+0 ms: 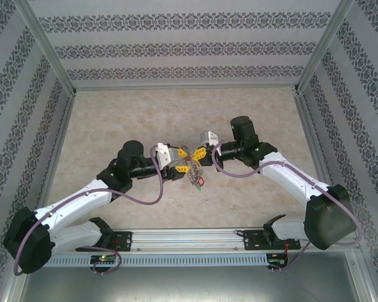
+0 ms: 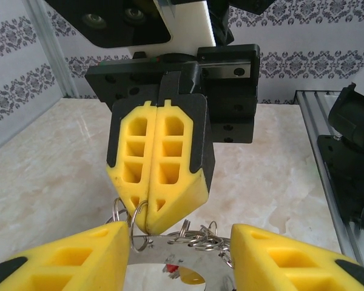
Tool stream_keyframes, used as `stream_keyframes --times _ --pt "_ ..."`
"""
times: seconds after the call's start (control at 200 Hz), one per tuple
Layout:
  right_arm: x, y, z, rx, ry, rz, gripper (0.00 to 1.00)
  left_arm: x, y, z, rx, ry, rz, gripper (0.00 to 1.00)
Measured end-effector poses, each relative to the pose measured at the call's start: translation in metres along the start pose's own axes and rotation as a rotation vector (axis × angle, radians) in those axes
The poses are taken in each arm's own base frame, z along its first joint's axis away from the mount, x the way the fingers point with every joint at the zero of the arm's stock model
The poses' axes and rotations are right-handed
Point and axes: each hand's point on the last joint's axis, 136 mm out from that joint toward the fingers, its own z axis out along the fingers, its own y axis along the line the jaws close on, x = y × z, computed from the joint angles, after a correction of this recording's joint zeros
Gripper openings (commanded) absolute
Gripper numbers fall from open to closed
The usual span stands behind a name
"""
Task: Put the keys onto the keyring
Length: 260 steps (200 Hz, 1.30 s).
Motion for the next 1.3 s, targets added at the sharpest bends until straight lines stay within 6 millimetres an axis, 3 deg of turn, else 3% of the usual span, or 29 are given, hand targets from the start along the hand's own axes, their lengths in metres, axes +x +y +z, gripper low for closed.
stream_keyframes --times 0.31,0.5,0.625,0.814,0.969,1.114,1.224,1.299 --pt "0.004 0.001 0.001 0.000 0.015 0.004 0.00 0.006 -0.003 0.003 0.031 0.045 0.004 0.51" --pt "0.006 0.004 0.001 -0.008 0.024 -0.012 0.00 0.014 0.003 0.001 -0.010 0.102 0.024 0.48" --pt "0.009 0.010 0.003 -0.021 0.041 -0.029 0.00 0.009 0.010 -0.006 -0.062 0.101 0.050 0.41" --pt "0.018 0.020 0.009 -0.029 0.106 -0.091 0.00 0.010 0.012 -0.011 -0.041 0.149 0.064 0.39" --pt "0.033 0.025 0.017 0.021 0.208 -0.227 0.00 0.013 0.009 -0.007 0.009 0.189 0.068 0.38" --pt "0.071 0.030 0.023 0.071 0.345 -0.322 0.00 0.026 0.007 -0.008 0.013 0.216 0.048 0.40" --pt "0.083 0.026 0.023 0.087 0.375 -0.288 0.00 0.047 0.004 -0.009 0.005 0.255 0.019 0.39" --pt "0.084 0.014 0.021 0.103 0.353 -0.165 0.00 0.054 0.005 -0.010 -0.006 0.272 0.003 0.38"
